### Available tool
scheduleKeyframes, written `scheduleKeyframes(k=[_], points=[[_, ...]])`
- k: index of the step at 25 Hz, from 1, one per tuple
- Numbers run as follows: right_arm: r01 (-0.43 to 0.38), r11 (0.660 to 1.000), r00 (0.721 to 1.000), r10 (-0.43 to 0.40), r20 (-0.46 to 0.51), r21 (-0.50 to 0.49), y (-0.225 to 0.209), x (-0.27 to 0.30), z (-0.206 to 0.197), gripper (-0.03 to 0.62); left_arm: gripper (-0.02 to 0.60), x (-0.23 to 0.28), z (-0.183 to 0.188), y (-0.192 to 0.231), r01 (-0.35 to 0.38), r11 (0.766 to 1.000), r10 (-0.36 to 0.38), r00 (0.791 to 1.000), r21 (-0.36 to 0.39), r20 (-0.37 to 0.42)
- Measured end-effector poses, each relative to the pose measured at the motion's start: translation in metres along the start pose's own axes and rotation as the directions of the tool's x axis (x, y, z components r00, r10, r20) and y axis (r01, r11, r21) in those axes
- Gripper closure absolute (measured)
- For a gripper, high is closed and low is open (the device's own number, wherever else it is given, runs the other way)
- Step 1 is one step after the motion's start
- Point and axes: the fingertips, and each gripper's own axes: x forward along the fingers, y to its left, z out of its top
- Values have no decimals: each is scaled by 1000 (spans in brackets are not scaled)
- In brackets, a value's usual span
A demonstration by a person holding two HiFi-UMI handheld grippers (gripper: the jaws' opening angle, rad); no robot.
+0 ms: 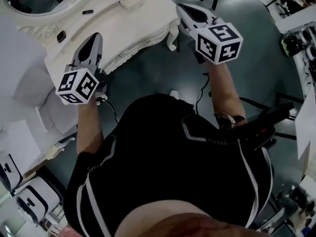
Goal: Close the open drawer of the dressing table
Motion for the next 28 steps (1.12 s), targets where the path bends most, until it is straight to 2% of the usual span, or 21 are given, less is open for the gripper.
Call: scheduleKeyframes(k=[4, 7, 13, 15, 20, 28], points=[[17, 1000, 1000, -17, 20, -13, 1, -6, 15, 589, 578, -4, 20, 6, -40, 999, 39, 998, 19, 40], [35, 999, 999, -35, 21, -15, 5, -9, 16, 589, 578, -10, 30, 6, -35, 999, 37, 997, -26, 62], [44, 999, 999, -44, 23, -13, 12, -8, 15, 589, 578, -13, 32, 2, -19, 1000, 18, 997, 12, 76], [46, 999, 999, -45, 23, -15, 13, -6, 14, 589, 578, -13, 28, 2, -11, 1000, 10, 997, 7, 70], [53, 998, 998, -53, 17, -21, 15, -4, 15, 589, 578, -12, 21, 8, -44, 999, 44, 999, 16, 22], [43, 999, 999, -43, 10, -28, 21, 2, 15, 589, 578, -18, 23, 20, -91, 995, 90, 996, 43, 22]])
